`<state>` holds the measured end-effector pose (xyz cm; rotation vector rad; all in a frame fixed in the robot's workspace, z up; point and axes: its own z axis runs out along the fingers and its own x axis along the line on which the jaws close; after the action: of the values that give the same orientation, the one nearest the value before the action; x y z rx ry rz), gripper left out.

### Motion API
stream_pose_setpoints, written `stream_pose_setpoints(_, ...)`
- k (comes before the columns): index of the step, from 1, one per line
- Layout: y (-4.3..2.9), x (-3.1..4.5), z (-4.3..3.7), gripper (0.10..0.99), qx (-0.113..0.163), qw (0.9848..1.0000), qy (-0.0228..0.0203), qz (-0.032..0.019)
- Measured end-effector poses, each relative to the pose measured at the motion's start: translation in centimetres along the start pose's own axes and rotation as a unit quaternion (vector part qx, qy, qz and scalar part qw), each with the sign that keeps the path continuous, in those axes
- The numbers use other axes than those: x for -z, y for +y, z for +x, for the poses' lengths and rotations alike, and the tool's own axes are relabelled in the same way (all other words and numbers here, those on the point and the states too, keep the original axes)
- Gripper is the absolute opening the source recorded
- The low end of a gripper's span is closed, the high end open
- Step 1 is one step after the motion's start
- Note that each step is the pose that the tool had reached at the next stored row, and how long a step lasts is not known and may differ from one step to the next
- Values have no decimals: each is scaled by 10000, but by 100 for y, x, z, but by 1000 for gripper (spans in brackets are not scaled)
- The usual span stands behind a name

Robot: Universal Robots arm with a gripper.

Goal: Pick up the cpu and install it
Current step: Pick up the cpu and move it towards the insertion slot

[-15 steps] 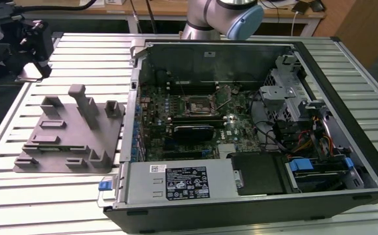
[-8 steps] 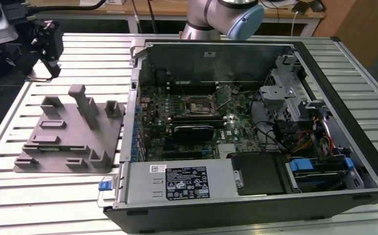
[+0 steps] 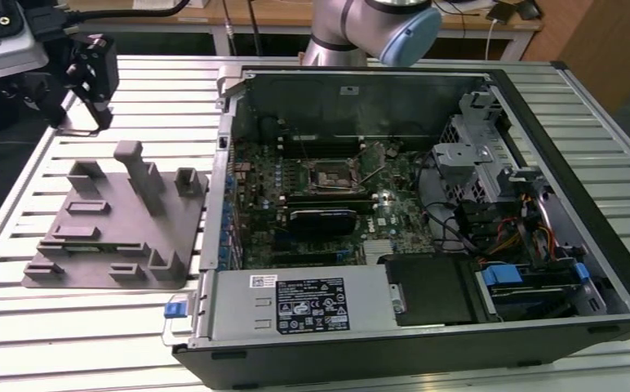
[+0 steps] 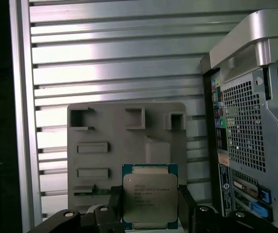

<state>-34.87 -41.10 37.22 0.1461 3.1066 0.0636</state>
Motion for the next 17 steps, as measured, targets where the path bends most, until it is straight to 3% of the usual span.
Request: stream_pose_setpoints(17,24,-8,-259,541,0,10000,0,0)
